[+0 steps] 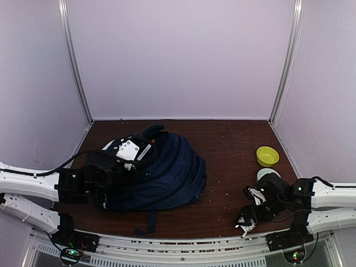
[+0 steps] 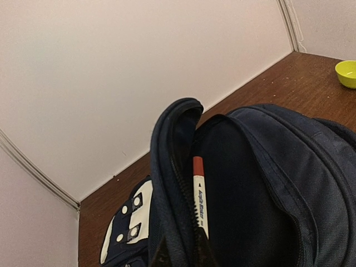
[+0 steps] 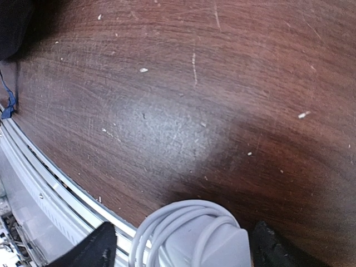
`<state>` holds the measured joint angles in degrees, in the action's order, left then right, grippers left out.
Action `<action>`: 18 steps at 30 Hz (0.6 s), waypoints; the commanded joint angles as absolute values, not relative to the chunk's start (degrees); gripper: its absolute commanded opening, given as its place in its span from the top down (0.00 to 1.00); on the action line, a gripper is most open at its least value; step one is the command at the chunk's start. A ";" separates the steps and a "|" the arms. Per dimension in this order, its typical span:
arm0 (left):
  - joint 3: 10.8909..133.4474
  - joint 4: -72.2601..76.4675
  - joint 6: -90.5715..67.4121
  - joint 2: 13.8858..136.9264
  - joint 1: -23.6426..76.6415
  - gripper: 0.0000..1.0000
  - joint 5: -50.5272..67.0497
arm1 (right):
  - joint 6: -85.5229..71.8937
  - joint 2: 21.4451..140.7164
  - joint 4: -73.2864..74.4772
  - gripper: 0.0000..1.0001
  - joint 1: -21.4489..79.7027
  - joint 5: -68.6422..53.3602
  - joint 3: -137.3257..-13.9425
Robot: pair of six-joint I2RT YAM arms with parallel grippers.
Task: Pack the student bag
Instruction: Pick up the charger from the upper front pocket of the bag.
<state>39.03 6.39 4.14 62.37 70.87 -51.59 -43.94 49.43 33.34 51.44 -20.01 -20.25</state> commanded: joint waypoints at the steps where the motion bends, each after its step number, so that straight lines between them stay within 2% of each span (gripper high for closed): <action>1: 41.84 10.68 3.53 62.55 70.20 1.00 -53.05 | -43.28 48.97 32.14 0.24 51.01 -20.56 -18.86; 4: 41.83 10.71 3.38 62.86 70.25 1.00 -53.00 | -43.33 48.53 32.04 0.28 50.93 -21.22 -18.61; 11: 41.80 10.54 3.43 62.84 70.23 1.00 -53.12 | -43.67 48.63 30.68 0.47 50.95 -21.39 -17.94; 18: 41.11 10.80 3.08 62.63 70.18 1.00 -53.11 | -44.13 49.44 28.73 0.60 50.91 -22.66 -18.03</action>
